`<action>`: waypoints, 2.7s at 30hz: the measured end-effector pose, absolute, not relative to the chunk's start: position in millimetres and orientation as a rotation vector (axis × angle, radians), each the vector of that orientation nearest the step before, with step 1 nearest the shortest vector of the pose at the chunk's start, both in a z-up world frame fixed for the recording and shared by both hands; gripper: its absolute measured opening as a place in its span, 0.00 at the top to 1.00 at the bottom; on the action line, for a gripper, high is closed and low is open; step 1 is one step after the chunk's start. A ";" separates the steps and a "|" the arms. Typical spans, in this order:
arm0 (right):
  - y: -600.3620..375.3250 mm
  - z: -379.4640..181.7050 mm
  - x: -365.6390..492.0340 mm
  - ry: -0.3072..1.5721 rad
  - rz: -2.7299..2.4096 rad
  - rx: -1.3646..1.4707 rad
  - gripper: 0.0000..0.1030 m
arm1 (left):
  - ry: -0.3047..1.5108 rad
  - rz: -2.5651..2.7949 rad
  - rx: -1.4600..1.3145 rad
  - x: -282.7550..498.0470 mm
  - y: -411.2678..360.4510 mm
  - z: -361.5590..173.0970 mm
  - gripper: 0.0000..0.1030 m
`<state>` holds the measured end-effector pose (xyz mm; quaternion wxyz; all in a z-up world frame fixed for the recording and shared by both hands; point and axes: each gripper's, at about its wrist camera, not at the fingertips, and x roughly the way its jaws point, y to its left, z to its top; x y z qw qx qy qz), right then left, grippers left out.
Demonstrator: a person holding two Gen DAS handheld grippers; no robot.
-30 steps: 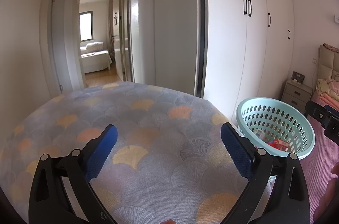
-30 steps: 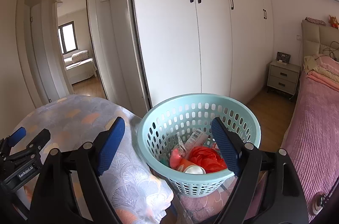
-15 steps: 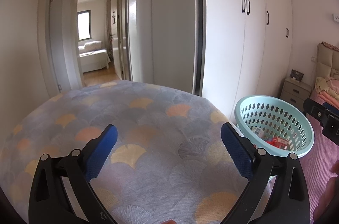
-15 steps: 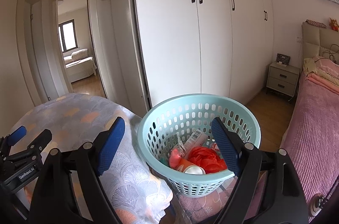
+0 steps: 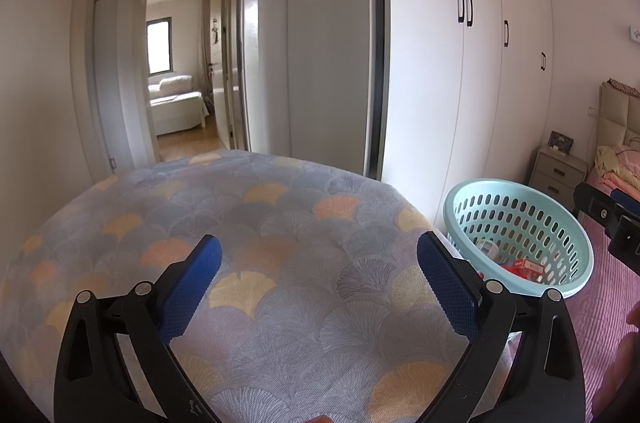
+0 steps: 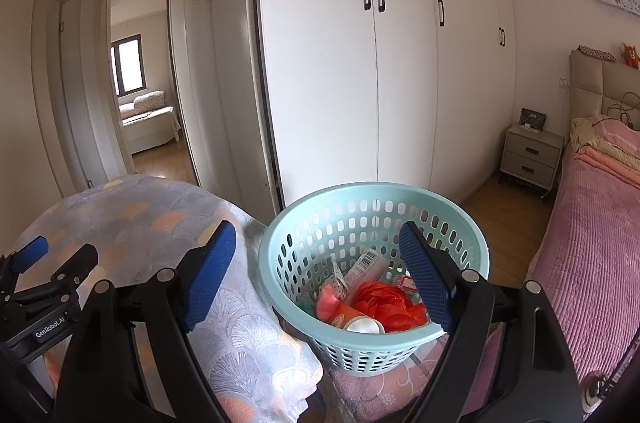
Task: Collect trash
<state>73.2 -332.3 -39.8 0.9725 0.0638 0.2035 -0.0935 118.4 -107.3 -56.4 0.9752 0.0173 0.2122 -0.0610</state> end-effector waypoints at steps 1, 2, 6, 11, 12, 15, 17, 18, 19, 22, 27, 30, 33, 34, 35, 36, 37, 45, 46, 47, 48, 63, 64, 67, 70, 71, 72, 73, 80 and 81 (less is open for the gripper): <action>-332.2 -39.9 73.6 0.411 -0.188 0.128 0.23 | 0.428 -0.123 0.035 118.8 -107.1 -56.1 0.08; -332.1 -39.9 73.9 0.411 -0.187 0.127 0.23 | 0.428 -0.123 0.035 118.8 -107.2 -56.0 0.08; -331.3 -40.4 75.6 0.415 -0.183 0.127 0.23 | 0.428 -0.123 0.035 118.8 -107.4 -55.9 0.08; -329.6 -41.4 78.1 0.420 -0.177 0.128 0.23 | 0.432 -0.122 0.033 119.2 -106.7 -57.0 0.08; -329.4 -41.3 78.3 0.420 -0.178 0.126 0.23 | 0.432 -0.122 0.033 119.3 -106.6 -57.3 0.08; -329.4 -41.3 78.9 0.421 -0.176 0.128 0.23 | 0.431 -0.122 0.034 119.7 -106.7 -56.7 0.08; -329.3 -41.4 79.1 0.423 -0.178 0.127 0.23 | 0.431 -0.120 0.034 120.1 -106.5 -56.9 0.08; -329.0 -41.7 79.7 0.426 -0.182 0.128 0.23 | 0.431 -0.120 0.033 120.6 -106.0 -57.2 0.08; -328.5 -42.4 80.3 0.430 -0.182 0.128 0.23 | 0.431 -0.119 0.033 120.5 -105.4 -57.3 0.08; -327.5 -43.2 80.1 0.433 -0.179 0.133 0.23 | 0.431 -0.119 0.034 120.7 -104.8 -57.7 0.08; -327.2 -44.7 80.9 0.438 -0.175 0.129 0.23 | 0.431 -0.119 0.033 121.0 -105.0 -57.0 0.08; -326.3 -46.4 81.3 0.442 -0.174 0.129 0.23 | 0.432 -0.119 0.033 120.8 -104.4 -57.4 0.08; -325.4 -47.3 81.3 0.445 -0.173 0.129 0.23 | 0.432 -0.118 0.033 121.2 -104.7 -56.9 0.08; -325.4 -47.4 81.5 0.446 -0.172 0.129 0.23 | 0.433 -0.118 0.032 121.0 -104.2 -57.4 0.08; -325.5 -47.8 81.7 0.448 -0.170 0.131 0.23 | 0.434 -0.118 0.032 121.8 -104.3 -57.0 0.08; -325.7 -48.5 81.9 0.451 -0.169 0.132 0.23 | 0.434 -0.117 0.031 121.8 -104.2 -57.0 0.08; -325.8 -49.1 82.2 0.454 -0.167 0.134 0.23 | 0.434 -0.117 0.031 121.4 -103.7 -57.3 0.08; -325.9 -51.0 82.4 0.458 -0.165 0.139 0.23 | 0.435 -0.113 0.029 121.4 -103.3 -56.7 0.08; -325.9 -51.2 82.4 0.459 -0.165 0.140 0.23 | 0.436 -0.113 0.029 121.3 -102.6 -57.0 0.08; -325.9 -51.0 82.4 0.459 -0.165 0.138 0.23 | 0.436 -0.112 0.029 121.4 -102.7 -56.8 0.08; -325.8 -51.0 82.4 0.459 -0.166 0.138 0.23 | 0.435 -0.112 0.029 121.4 -103.0 -56.6 0.08; -322.2 -41.6 79.7 0.450 -0.153 0.142 0.23 | 0.425 -0.062 0.044 110.4 -91.4 -41.8 0.08; -321.4 -40.6 78.9 0.448 -0.151 0.141 0.23 | 0.424 -0.059 0.042 107.3 -88.9 -39.9 0.08; -318.0 -37.5 76.7 0.442 -0.145 0.139 0.23 | 0.427 -0.055 0.039 102.5 -85.5 -35.8 0.08; -314.2 -34.5 74.0 0.435 -0.137 0.134 0.23 | 0.428 -0.047 0.039 94.1 -82.7 -32.5 0.08; -313.1 -33.3 73.3 0.433 -0.135 0.133 0.23 | 0.429 -0.045 0.041 91.9 -82.2 -31.9 0.08; -312.0 -32.3 72.2 0.430 -0.130 0.135 0.23 | 0.428 -0.043 0.047 88.6 -81.1 -31.7 0.08; -310.8 -31.3 71.2 0.428 -0.127 0.136 0.23 | 0.428 -0.034 0.054 85.9 -80.0 -31.6 0.08; -294.4 -25.9 67.7 0.424 -0.088 0.125 0.23 | 0.438 0.033 0.043 76.6 -61.0 -31.1 0.08; -291.1 -24.3 66.6 0.420 -0.082 0.120 0.23 | 0.428 0.048 0.044 73.9 -58.0 -29.5 0.08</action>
